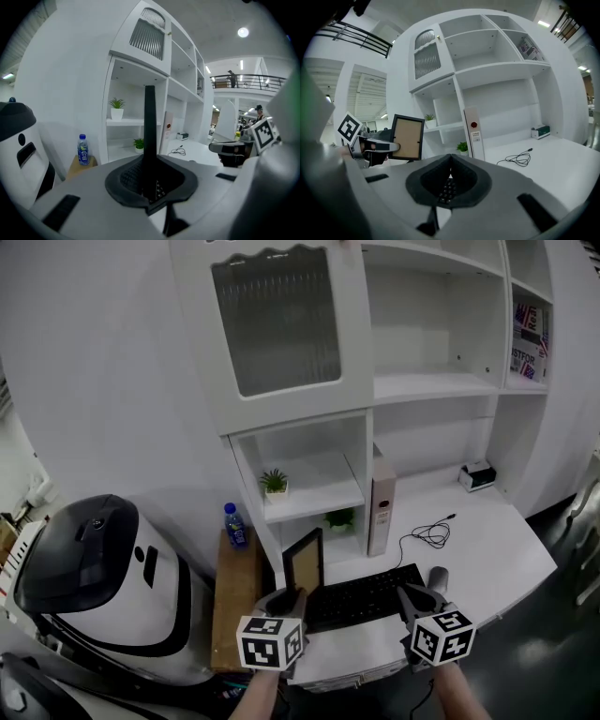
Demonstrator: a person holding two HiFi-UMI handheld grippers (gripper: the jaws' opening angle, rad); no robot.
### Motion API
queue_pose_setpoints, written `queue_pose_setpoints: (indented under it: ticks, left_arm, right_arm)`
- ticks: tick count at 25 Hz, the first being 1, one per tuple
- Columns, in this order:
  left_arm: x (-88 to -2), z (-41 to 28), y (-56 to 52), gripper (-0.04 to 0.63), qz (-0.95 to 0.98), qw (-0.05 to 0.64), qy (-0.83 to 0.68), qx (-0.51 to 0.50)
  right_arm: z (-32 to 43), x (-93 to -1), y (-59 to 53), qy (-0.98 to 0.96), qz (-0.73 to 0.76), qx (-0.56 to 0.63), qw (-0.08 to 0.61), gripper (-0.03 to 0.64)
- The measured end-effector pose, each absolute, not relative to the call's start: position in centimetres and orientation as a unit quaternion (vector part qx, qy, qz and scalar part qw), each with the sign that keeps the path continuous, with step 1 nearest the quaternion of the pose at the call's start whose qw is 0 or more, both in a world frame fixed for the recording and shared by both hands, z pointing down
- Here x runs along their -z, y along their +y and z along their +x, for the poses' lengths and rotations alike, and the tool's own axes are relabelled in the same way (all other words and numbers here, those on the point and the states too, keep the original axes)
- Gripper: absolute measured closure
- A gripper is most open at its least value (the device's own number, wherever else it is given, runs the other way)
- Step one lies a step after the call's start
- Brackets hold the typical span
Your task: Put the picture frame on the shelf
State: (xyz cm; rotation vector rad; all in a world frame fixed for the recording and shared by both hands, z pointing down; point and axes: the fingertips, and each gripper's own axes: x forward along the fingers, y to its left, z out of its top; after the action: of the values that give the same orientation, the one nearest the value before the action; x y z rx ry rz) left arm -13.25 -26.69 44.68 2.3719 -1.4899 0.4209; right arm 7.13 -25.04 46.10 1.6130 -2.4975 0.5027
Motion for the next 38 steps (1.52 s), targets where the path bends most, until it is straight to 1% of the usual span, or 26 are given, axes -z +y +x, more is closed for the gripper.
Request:
queue_pose_setpoints:
  ticks: [7,20,26,38]
  left_arm:
    - [-42.0,-12.8,-30.3,0.541,0.804,0.092,-0.559,-0.178]
    - [-35.7,-11.7,-34.9,0.541,0.746,-0.092,-0.599,-0.275]
    - [-35.3,-10.5,-37.1,0.541,0.711,-0.170,-0.594,-0.335]
    - [-36.3,-8.5,-39.7,0.543,0.650,-0.279,-0.565,-0.425]
  right_arm:
    - [7.9,-45.6,-28.9,-0.847,0.501,-0.163,0.066,0.617]
    - [8.9,-45.4,-31.5,-0.864,0.470,-0.169,0.058,0.617]
    - [9.6,-45.9,-31.5,-0.864,0.468,-0.177,0.055,0.617]
    - [8.7,-46.0,-31.3,-0.871,0.455,-0.177,0.058,0.617]
